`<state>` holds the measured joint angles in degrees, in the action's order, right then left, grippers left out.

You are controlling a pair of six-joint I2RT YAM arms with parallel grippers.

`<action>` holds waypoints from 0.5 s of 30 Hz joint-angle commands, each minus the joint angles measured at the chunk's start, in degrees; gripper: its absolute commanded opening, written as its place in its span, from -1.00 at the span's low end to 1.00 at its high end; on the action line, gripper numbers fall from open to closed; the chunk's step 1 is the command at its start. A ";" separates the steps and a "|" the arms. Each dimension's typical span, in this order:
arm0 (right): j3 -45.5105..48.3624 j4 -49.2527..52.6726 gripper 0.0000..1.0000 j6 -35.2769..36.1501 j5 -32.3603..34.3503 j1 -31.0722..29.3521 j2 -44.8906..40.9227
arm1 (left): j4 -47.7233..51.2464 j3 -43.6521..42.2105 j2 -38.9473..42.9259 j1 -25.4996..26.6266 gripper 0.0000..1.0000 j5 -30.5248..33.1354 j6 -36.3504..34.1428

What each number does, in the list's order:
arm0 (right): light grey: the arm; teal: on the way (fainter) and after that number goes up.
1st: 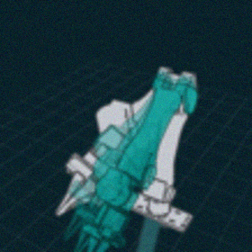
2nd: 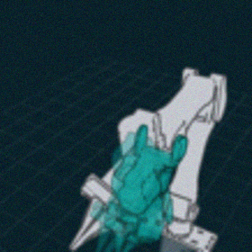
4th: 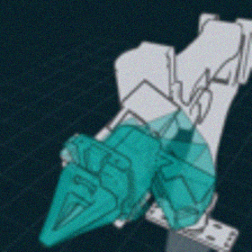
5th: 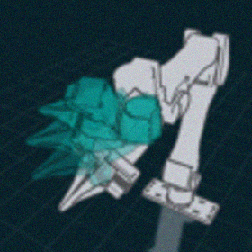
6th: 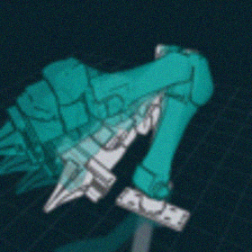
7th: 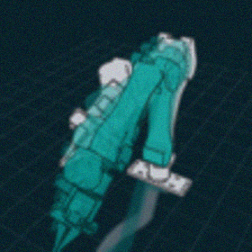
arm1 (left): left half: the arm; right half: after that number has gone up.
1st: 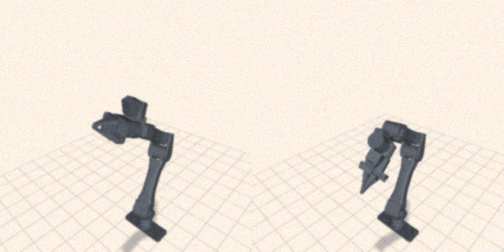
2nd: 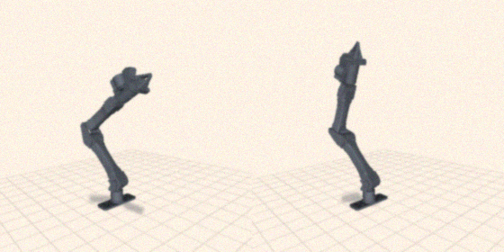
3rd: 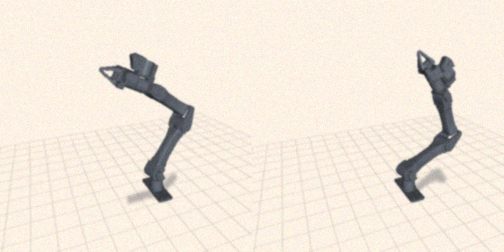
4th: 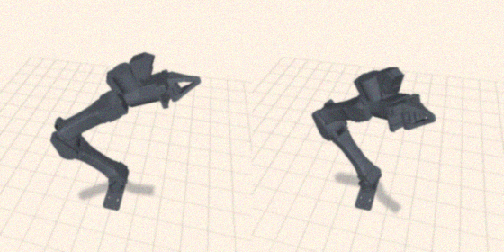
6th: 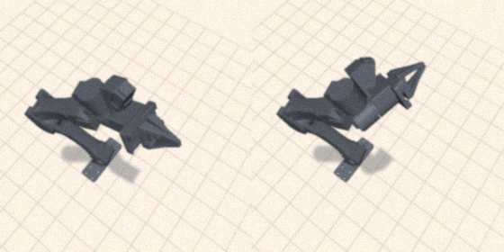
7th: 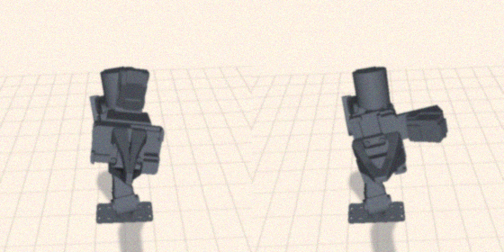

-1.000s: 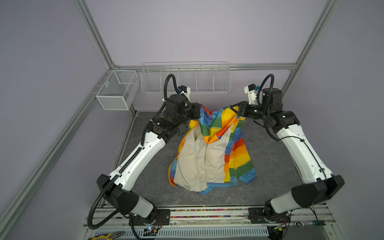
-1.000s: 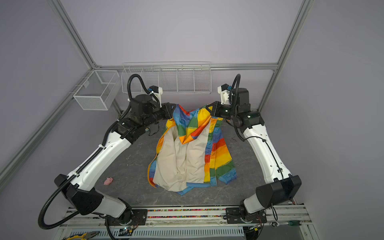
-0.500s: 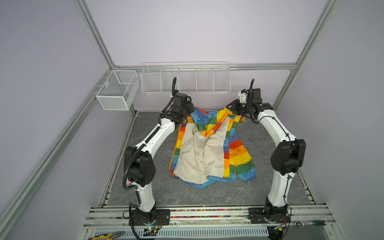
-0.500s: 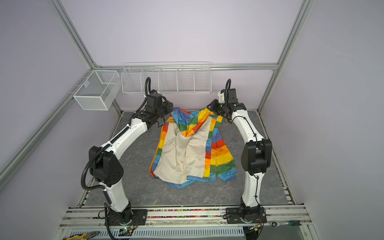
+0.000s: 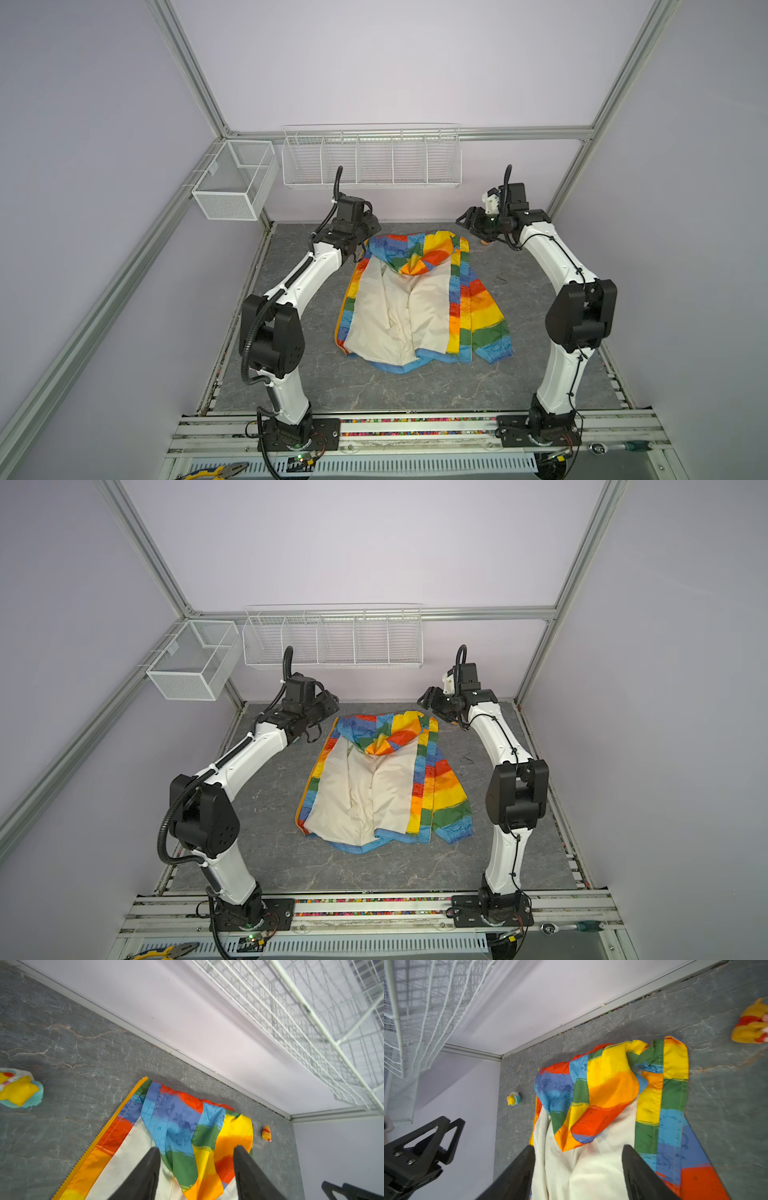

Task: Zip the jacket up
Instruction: 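Move the left gripper down and pinch the jacket's zipper edge nearest the robot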

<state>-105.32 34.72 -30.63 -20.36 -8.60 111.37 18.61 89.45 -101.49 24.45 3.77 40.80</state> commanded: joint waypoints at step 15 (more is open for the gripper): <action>42.05 1.68 0.07 7.60 6.63 3.41 -21.75 | 10.39 -16.22 6.55 39.44 0.20 5.26 -6.89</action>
<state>-67.09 37.69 -24.75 -14.28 -5.17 91.66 25.56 72.90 -91.33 59.68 7.27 33.21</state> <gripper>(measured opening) 0.540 0.598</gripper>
